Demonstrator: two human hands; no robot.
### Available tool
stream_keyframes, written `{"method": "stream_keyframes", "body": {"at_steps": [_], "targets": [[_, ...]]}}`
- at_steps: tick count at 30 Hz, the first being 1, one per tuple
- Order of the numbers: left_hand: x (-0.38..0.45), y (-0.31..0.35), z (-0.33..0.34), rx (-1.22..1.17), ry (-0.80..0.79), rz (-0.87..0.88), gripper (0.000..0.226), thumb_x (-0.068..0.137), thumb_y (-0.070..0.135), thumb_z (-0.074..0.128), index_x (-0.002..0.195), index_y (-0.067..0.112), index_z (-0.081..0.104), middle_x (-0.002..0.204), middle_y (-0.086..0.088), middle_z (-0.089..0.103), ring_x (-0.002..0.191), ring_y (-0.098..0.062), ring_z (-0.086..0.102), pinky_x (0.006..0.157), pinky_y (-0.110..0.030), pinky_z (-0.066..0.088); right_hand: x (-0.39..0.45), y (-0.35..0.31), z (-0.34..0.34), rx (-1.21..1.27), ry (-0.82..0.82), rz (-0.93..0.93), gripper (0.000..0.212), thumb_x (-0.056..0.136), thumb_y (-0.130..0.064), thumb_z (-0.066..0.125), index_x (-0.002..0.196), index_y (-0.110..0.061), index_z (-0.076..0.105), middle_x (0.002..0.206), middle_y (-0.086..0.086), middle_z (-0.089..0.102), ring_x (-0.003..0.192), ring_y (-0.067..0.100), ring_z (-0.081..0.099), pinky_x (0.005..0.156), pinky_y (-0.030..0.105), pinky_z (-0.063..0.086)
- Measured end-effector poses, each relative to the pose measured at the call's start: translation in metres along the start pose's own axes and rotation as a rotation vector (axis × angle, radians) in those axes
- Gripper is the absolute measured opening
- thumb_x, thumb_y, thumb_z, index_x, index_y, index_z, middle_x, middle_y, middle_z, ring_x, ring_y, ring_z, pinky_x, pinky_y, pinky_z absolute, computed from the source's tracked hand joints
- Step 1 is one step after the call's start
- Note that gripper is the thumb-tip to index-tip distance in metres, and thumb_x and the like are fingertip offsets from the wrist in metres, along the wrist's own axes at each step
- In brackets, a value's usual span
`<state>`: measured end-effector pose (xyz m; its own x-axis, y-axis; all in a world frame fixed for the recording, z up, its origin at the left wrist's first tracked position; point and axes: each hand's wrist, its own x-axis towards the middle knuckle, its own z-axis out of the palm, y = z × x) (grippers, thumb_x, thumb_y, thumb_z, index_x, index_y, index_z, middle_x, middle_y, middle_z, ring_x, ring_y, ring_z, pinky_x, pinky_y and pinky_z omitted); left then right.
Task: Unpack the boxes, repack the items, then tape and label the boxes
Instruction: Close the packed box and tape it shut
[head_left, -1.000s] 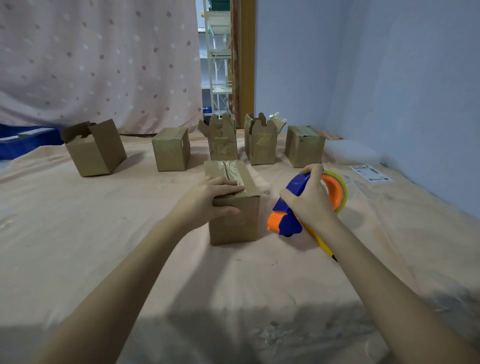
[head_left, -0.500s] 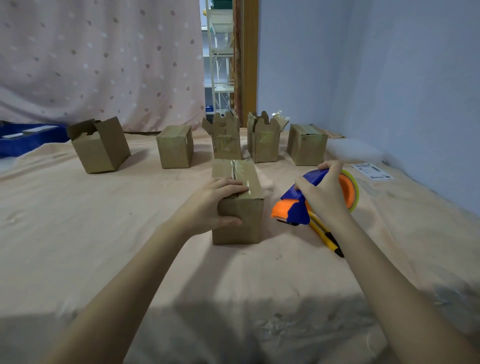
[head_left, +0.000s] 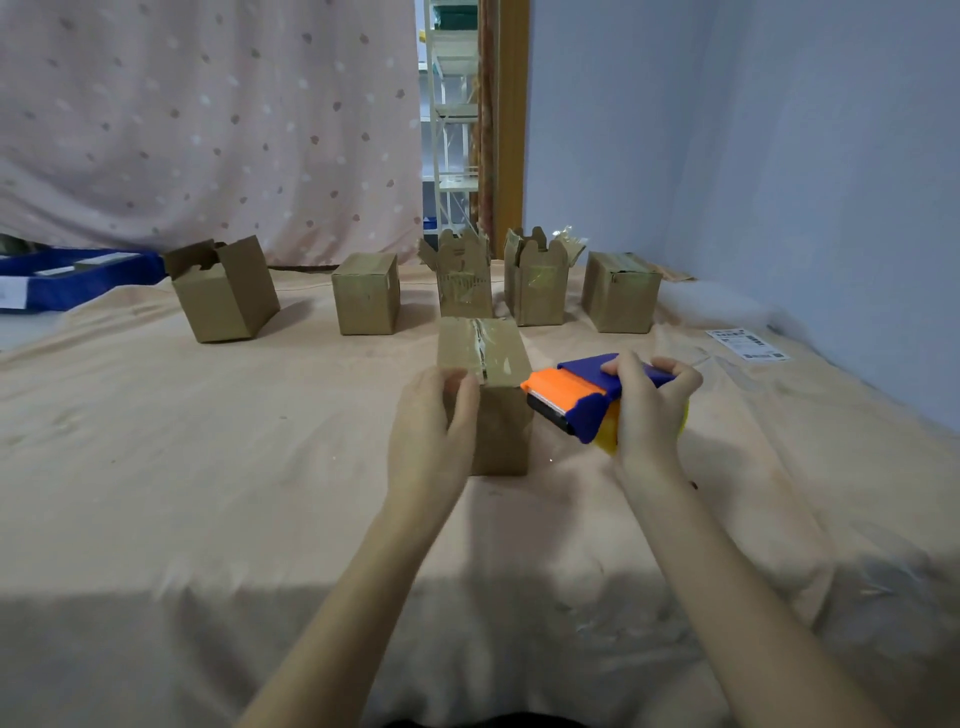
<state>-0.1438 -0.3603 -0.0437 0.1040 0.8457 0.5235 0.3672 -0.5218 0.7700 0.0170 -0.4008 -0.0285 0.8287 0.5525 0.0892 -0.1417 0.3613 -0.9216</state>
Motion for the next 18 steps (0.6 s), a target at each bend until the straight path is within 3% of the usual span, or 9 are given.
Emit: {"method": "stream_keyframes", "body": {"at_steps": [2,4,6,7,9,13,18], "targets": [[-0.013,0.006,0.004,0.222,0.193,0.129,0.034,0.095,0.034,0.037,0.1,0.012,0.063,0.1,-0.003,0.061,0.096,-0.024,0.051,0.084,-0.034,0.038,-0.009,0.001,0.002,0.059,0.047,-0.035,0.043,0.08,-0.009,0.065,0.109,-0.017,0.035,0.095,-0.003,0.049,0.075,0.012,0.052,0.067,0.026,0.043],[-0.02,0.012,0.007,0.285,0.227,0.112,0.037,0.094,0.039,0.034,0.098,0.014,0.062,0.097,-0.002,0.06,0.092,-0.024,0.052,0.08,-0.034,0.038,-0.016,0.001,0.004,0.126,0.096,-0.064,0.043,0.08,-0.006,0.064,0.108,-0.017,0.035,0.096,-0.005,0.047,0.074,0.009,0.052,0.06,0.02,0.044],[-0.026,0.024,0.009,-0.005,0.001,-0.164,0.034,0.098,0.043,0.035,0.098,0.017,0.057,0.093,0.002,0.062,0.09,-0.021,0.058,0.076,-0.035,0.044,-0.022,0.0,0.006,0.198,0.125,-0.089,0.043,0.08,-0.004,0.064,0.107,-0.018,0.034,0.098,-0.005,0.045,0.074,0.008,0.053,0.052,0.014,0.044],[-0.027,0.03,0.01,-0.231,-0.116,-0.337,0.033,0.099,0.044,0.036,0.095,0.016,0.054,0.086,0.002,0.063,0.083,-0.019,0.062,0.071,-0.034,0.046,-0.024,0.0,0.007,0.228,0.137,-0.103,0.042,0.08,-0.002,0.063,0.107,-0.018,0.034,0.099,-0.004,0.045,0.073,0.007,0.054,0.051,0.013,0.044],[-0.027,0.034,0.012,-0.428,-0.238,-0.544,0.038,0.1,0.044,0.034,0.092,0.013,0.053,0.066,0.002,0.063,0.061,-0.015,0.062,0.056,-0.029,0.04,-0.029,-0.002,0.01,0.252,0.152,-0.137,0.042,0.081,0.002,0.061,0.108,-0.015,0.034,0.097,-0.004,0.045,0.065,-0.003,0.055,0.052,0.013,0.044],[-0.024,0.042,0.011,-0.541,-0.216,-0.585,0.042,0.1,0.043,0.034,0.087,0.01,0.057,0.051,0.004,0.059,0.044,-0.009,0.053,0.049,-0.023,0.036,-0.04,-0.005,0.017,0.248,0.134,-0.231,0.045,0.081,0.004,0.062,0.112,-0.01,0.032,0.097,-0.006,0.043,0.062,-0.01,0.056,0.053,0.01,0.044],[-0.02,0.044,0.014,-0.562,-0.07,-0.531,0.034,0.101,0.035,0.043,0.076,0.012,0.049,0.057,0.002,0.049,0.052,-0.011,0.044,0.043,-0.019,0.035,-0.05,-0.006,0.022,0.29,0.092,-0.272,0.058,0.066,-0.016,0.062,0.115,-0.014,0.031,0.108,0.0,0.045,0.083,0.012,0.056,0.054,0.012,0.046]]}}
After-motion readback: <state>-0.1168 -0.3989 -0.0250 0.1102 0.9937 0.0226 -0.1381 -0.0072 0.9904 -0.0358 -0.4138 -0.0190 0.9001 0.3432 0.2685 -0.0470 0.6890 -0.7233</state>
